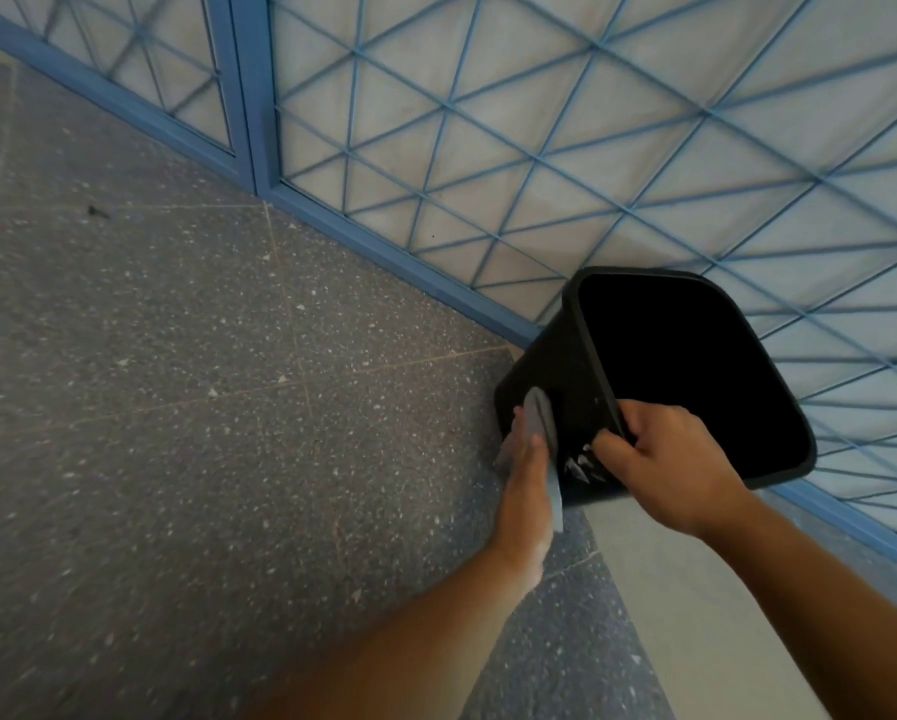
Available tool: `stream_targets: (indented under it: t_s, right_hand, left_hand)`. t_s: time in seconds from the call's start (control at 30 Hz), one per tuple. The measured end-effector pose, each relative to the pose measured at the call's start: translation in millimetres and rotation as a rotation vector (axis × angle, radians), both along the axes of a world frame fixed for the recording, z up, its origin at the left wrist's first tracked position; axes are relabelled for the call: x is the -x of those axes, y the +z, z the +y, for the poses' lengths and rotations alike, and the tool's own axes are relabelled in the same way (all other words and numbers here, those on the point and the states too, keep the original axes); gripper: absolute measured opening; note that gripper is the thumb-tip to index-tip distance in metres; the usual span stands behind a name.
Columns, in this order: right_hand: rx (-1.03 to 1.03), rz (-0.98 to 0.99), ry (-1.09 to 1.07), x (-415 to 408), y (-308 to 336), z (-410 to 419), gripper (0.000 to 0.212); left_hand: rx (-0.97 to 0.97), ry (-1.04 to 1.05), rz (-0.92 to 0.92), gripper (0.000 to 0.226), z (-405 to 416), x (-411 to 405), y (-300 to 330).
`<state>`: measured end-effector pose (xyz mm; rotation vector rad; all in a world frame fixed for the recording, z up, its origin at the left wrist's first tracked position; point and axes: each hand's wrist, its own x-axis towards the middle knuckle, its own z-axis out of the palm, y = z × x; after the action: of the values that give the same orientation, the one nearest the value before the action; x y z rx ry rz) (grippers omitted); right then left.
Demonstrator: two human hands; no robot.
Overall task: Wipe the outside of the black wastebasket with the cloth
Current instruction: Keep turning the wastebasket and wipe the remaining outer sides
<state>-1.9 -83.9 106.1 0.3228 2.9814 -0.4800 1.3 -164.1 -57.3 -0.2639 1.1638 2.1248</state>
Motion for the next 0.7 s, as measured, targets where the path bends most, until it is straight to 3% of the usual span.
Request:
stream_targets:
  t_s: [0.13, 0.3, 0.43, 0.57, 0.7]
  right_hand:
    - [-0.004, 0.006, -0.014, -1, -1, -1, 0.027]
    - [-0.023, 0.017, 0.004, 1, -1, 0, 0.028]
    - [-0.014, 0.017, 0.011, -1, -2, 0, 0.029]
    - [-0.006, 0.021, 0.018, 2, -2, 2, 0.029]
    - [-0.011, 0.027, 0.017, 0, -4, 2, 0.029]
  left_hand:
    - [0.059, 0.025, -0.123, 0.064, -3, 1, -11]
    - [0.03, 0.04, -0.05, 0.06, 2, -8, -4]
    - [0.074, 0.052, -0.216, 0.068, -4, -2, -10]
    - [0.012, 0.082, -0.149, 0.061, 0, 10, 13]
    - [0.108, 0.053, -0.207, 0.067, -6, -4, 5]
